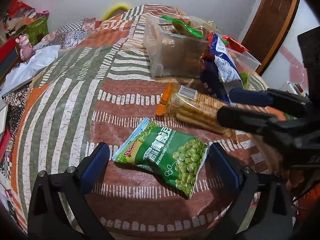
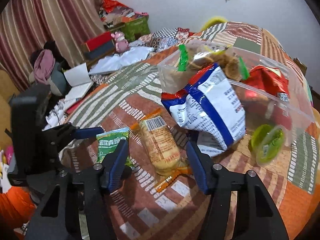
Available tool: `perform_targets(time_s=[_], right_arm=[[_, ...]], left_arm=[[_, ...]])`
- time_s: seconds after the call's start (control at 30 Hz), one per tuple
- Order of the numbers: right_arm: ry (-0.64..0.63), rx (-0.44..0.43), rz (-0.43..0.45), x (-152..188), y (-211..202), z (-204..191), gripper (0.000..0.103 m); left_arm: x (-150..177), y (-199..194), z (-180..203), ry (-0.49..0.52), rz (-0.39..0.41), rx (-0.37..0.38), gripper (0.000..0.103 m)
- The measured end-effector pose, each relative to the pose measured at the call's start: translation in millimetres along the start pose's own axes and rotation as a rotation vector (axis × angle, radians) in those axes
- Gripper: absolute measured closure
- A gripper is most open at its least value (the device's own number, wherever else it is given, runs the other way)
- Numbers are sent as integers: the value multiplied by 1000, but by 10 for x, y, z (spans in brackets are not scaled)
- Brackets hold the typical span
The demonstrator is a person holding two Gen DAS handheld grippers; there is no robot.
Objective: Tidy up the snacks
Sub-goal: 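Grasp the green pea bag with the left tool while the right tool grasps the bread-stick pack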
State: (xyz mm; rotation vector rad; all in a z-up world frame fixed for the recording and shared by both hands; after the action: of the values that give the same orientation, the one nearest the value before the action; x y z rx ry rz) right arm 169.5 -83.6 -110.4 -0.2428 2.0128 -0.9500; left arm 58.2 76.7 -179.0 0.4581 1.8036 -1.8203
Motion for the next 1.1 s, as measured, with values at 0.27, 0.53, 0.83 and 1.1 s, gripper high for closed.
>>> perform_targets(time_s=[0.27,0.53,0.83,1.1], right_arm=[[15,-11,-100,11,280,52,51],[-25,48,-115,13,339,-7,71],[-37,51,-53,35,150,-101,71],[-33,38,30,34,-166,-182,71]], left_arm=[[15,-49,-110,-24,46,-17,27],[57,-159,-195,-46,74,3,46],[101,-179,-219,-48,29,34,32],[120,-73,-2,44,49,-37,24]])
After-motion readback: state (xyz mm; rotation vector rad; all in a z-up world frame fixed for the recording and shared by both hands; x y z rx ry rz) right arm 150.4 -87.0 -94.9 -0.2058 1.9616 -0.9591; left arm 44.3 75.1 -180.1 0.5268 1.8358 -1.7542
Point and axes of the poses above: each gripper's, at about its wrist camera, not at the fingertips, and y roughly the way its jaws point, z to its right, x to its underside, the point moved 1 cm from there along y, roughly the way its jaws point, and after that the axes turned 12 degrees about -x, right-handed, at the moved point
